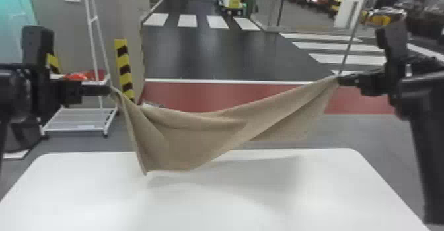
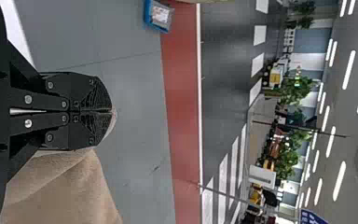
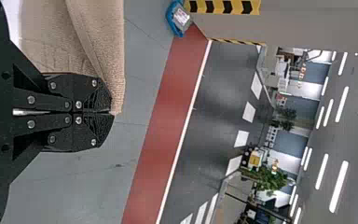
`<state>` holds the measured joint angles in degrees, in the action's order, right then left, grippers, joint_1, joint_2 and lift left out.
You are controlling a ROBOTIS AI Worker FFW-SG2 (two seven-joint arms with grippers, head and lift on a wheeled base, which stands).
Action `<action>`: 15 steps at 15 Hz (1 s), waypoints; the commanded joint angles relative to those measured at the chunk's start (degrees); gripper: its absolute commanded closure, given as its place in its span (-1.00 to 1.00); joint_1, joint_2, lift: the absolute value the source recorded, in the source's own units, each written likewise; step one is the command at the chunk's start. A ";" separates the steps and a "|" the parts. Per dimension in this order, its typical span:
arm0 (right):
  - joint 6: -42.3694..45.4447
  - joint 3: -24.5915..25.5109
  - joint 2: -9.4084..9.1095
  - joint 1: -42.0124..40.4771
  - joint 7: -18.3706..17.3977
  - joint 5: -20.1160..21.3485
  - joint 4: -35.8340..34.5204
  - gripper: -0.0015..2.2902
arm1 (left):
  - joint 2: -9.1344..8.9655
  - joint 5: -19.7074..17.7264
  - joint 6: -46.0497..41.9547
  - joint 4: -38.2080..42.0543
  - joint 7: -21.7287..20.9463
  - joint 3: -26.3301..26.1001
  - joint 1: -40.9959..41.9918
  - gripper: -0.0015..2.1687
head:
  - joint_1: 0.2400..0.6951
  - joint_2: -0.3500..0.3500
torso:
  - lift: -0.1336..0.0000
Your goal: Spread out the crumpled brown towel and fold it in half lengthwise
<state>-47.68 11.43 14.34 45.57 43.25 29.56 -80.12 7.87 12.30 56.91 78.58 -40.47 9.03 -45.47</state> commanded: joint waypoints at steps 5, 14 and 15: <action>-3.61 4.12 3.68 -14.72 3.77 -4.07 -15.41 0.42 | 7.78 -0.79 0.01 11.24 -7.70 2.84 13.74 0.14 | -0.42 -0.25 | -0.86; -4.84 20.21 5.09 -45.48 13.35 -11.89 -42.57 0.42 | 10.15 1.85 9.15 42.18 -34.59 18.04 40.11 0.14 | 0.77 -0.34 | -0.86; -5.37 22.93 5.09 -47.42 14.32 -13.47 -44.50 0.42 | 11.47 1.94 13.02 45.35 -38.63 19.54 40.90 0.14 | 0.86 -0.36 | -0.86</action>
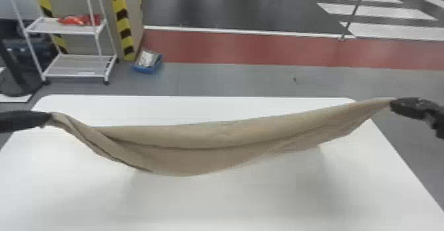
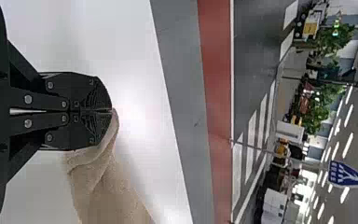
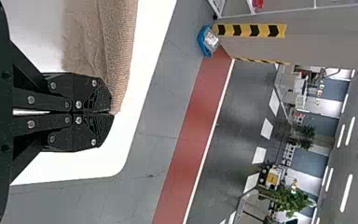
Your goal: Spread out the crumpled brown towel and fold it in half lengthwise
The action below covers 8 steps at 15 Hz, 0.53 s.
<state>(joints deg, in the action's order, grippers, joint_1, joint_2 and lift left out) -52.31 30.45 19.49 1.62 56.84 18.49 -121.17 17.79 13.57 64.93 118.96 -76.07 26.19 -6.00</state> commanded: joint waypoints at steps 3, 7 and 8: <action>-3.20 6.29 0.55 -1.53 0.99 -4.07 -2.85 0.42 | 4.09 1.63 10.62 6.64 -4.70 2.37 -1.56 0.14 | 0.92 -0.41 | -0.86; -6.19 -1.98 0.82 2.77 -0.06 0.85 4.71 0.42 | 1.46 7.08 12.38 -5.76 -1.54 -10.81 -11.49 0.14 | 0.76 -0.44 | -0.86; -6.01 -4.79 0.73 3.65 -0.50 2.78 7.52 0.42 | -0.13 9.01 10.62 -10.24 0.13 -14.06 -12.72 0.14 | 0.75 -0.46 | -0.86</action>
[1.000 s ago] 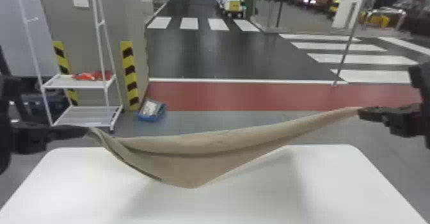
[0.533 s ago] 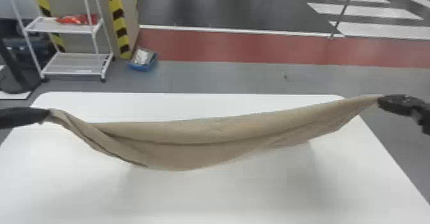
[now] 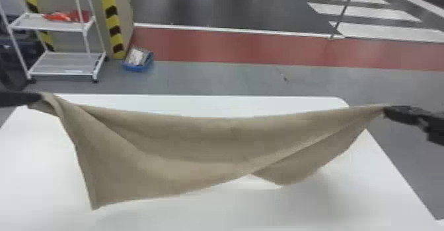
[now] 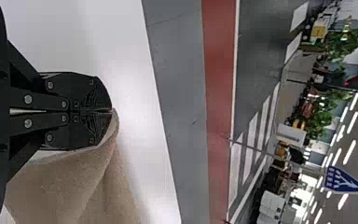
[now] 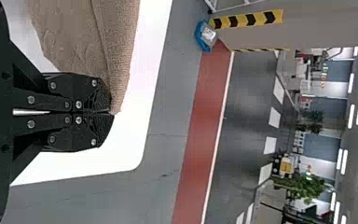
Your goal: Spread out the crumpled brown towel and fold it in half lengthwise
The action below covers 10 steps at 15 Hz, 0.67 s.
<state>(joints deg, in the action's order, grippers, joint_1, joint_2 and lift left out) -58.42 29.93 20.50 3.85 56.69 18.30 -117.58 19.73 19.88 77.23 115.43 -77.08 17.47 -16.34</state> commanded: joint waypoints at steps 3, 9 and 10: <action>1.15 -11.65 -1.51 4.06 -1.93 8.68 10.26 0.42 | -7.16 7.37 -17.15 -20.07 10.19 -11.94 -3.70 -0.02 | 0.95 -0.48 | -0.86; 0.98 -14.99 -3.10 5.11 -2.02 10.53 11.58 0.42 | -9.36 -0.54 -32.62 -11.72 30.59 -6.84 7.82 -1.00 | 1.00 -0.37 | -0.86; 0.98 -14.90 -3.18 5.11 -2.02 10.44 11.58 0.42 | -9.27 -3.18 -33.14 -9.78 31.99 -4.46 9.31 -0.99 | 1.00 -0.35 | -0.86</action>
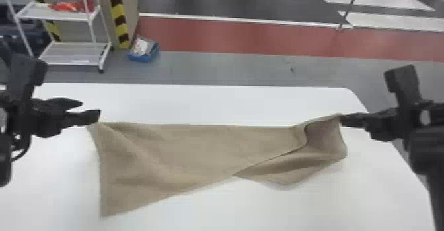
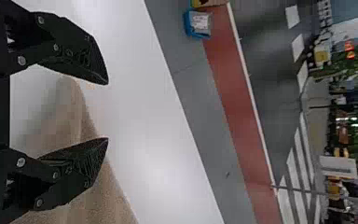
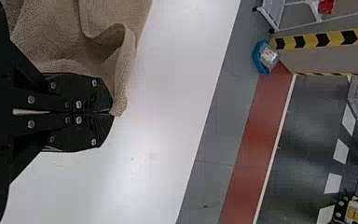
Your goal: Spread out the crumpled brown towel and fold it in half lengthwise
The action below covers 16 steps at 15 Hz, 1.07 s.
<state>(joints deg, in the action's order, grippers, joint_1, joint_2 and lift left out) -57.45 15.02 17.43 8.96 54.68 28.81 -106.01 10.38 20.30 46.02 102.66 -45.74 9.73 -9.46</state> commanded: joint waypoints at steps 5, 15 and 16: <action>0.01 -0.17 -0.56 -2.02 -0.10 -0.16 -2.01 0.42 | 0.61 -7.73 -10.55 14.06 -0.32 10.84 16.85 -0.80 | 1.00 -0.22 | -0.86; -8.25 -3.77 -1.00 -9.75 -1.94 4.50 -12.55 0.42 | -2.56 -8.34 -23.21 22.24 -6.29 6.88 37.50 -0.75 | 1.00 -0.48 | -0.86; -13.35 -4.30 -1.09 -8.96 -1.77 3.36 -13.70 0.42 | -2.64 -8.08 -23.21 22.68 -6.82 6.36 37.85 -0.75 | 1.00 -0.51 | -0.86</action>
<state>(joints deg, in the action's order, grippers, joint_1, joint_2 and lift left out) -64.10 11.60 16.54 -1.09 52.78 33.27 -118.24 7.92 11.97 22.82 124.69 -52.10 16.75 27.86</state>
